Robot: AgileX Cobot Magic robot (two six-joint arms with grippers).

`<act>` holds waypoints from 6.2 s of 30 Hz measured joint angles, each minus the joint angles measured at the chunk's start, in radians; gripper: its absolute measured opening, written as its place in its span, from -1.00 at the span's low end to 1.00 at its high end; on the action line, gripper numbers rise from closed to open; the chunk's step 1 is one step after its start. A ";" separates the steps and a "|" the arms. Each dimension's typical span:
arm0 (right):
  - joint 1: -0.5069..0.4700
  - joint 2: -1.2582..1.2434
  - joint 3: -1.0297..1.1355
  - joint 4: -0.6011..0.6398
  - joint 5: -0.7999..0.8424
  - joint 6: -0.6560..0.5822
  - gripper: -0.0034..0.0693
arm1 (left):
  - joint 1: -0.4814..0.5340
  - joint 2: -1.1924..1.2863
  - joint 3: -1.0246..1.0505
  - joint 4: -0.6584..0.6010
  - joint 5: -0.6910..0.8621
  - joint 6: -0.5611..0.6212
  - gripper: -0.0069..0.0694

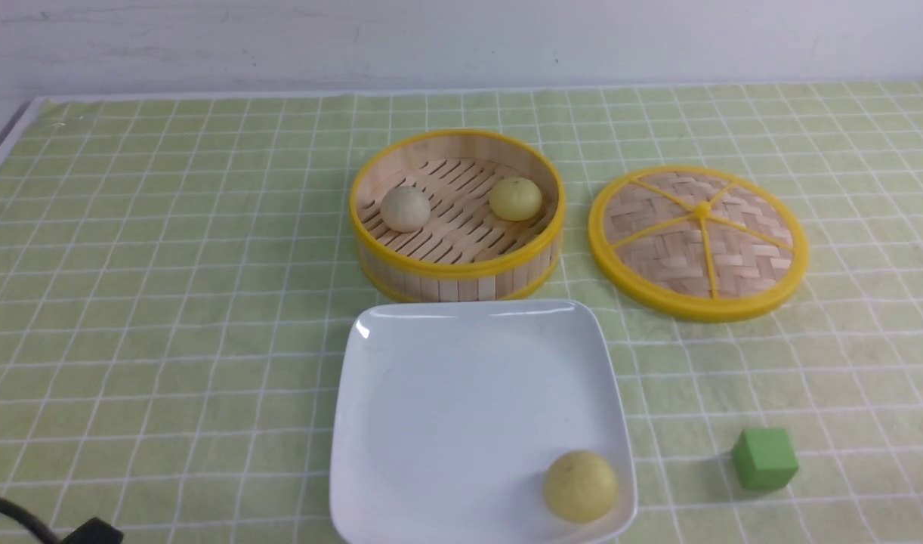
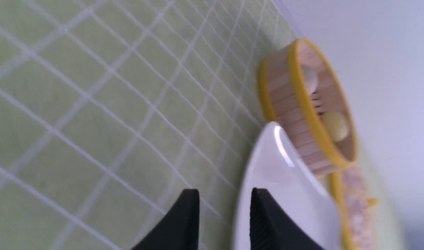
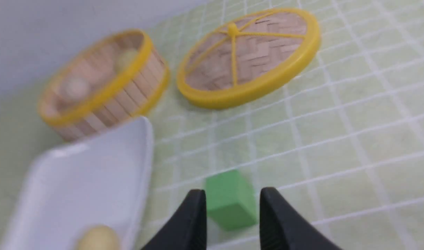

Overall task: Put the steamed buns into the plate on the green tablecloth.
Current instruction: 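Reach toward a bun in the bamboo steamer with the right gripper, then move the steamed bun from the bamboo steamer onto the white plate with the right gripper, then reach into the bamboo steamer and grasp a bun with the left gripper, then carry the bun from the bamboo steamer to the plate with the left gripper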

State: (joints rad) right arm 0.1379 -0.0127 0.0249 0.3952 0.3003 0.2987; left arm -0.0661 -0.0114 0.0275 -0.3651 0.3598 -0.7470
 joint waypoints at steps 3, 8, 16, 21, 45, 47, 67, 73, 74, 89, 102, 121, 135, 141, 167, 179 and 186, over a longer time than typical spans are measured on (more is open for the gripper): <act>0.000 0.000 0.000 0.126 -0.012 0.116 -0.25 | 0.000 0.000 0.000 -0.084 -0.003 -0.082 -0.19; 0.000 0.000 -0.009 0.165 -0.086 0.148 -0.31 | 0.000 0.000 -0.009 -0.123 -0.048 -0.086 -0.21; 0.000 0.157 -0.366 -0.096 0.060 -0.065 -0.90 | 0.000 0.087 -0.374 -0.054 0.167 0.256 -0.73; 0.000 0.551 -0.649 -0.426 0.577 -0.025 -0.92 | 0.000 0.444 -0.568 0.075 0.577 0.390 -0.81; 0.263 1.760 -1.388 0.017 0.406 -0.523 -0.05 | 0.000 0.896 -0.601 0.054 0.501 0.588 -0.70; 0.269 1.808 -1.452 0.005 0.406 -0.528 -0.04 | 0.000 0.896 -0.601 0.055 0.504 0.588 -0.68; 0.278 2.377 -2.055 -0.173 0.226 -0.533 -0.13 | 0.000 0.896 -0.601 0.056 0.527 0.588 -0.23; 0.278 2.338 -2.076 -0.176 0.339 -0.533 -0.87 | 0.000 0.896 -0.601 0.056 0.527 0.588 -0.21; 0.278 2.320 -2.076 -0.177 0.366 -0.533 -0.87 | 0.000 0.896 -0.601 0.057 0.527 0.588 -0.21; 0.309 1.909 -1.699 -0.007 0.784 -0.526 -0.86 | 0.000 0.896 -0.601 0.059 0.486 0.588 -0.20; 0.358 2.025 -1.485 0.044 0.483 -0.518 0.02 | 0.000 0.896 -0.601 0.129 0.481 0.588 -0.19; 0.229 1.569 -1.607 -0.265 0.931 -0.362 -0.95 | 0.000 0.995 -0.712 0.121 0.416 0.597 -0.73; 0.229 0.880 -0.785 -0.240 0.654 -0.285 -0.94 | -0.215 1.638 -1.330 -0.065 0.587 0.838 -0.80; 0.229 0.797 -0.669 -0.227 0.616 -0.283 -0.94 | -0.258 1.958 -1.838 0.079 0.696 0.609 -0.45; 0.229 0.798 -0.666 -0.232 0.565 -0.282 -0.91 | -0.261 2.563 -2.559 0.305 0.783 0.456 -0.32; 0.229 0.798 -0.666 -0.238 0.617 -0.282 -0.89 | -0.268 2.293 -2.623 0.224 0.879 0.538 -0.76; 0.229 0.797 -0.666 -0.266 0.640 -0.282 -0.88 | -0.291 2.017 -2.192 0.103 0.879 0.590 -0.75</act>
State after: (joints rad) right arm 0.3666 0.7844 -0.6409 0.1289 0.9405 0.0164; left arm -0.3569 2.0056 -2.1641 -0.2624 1.2384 -0.1571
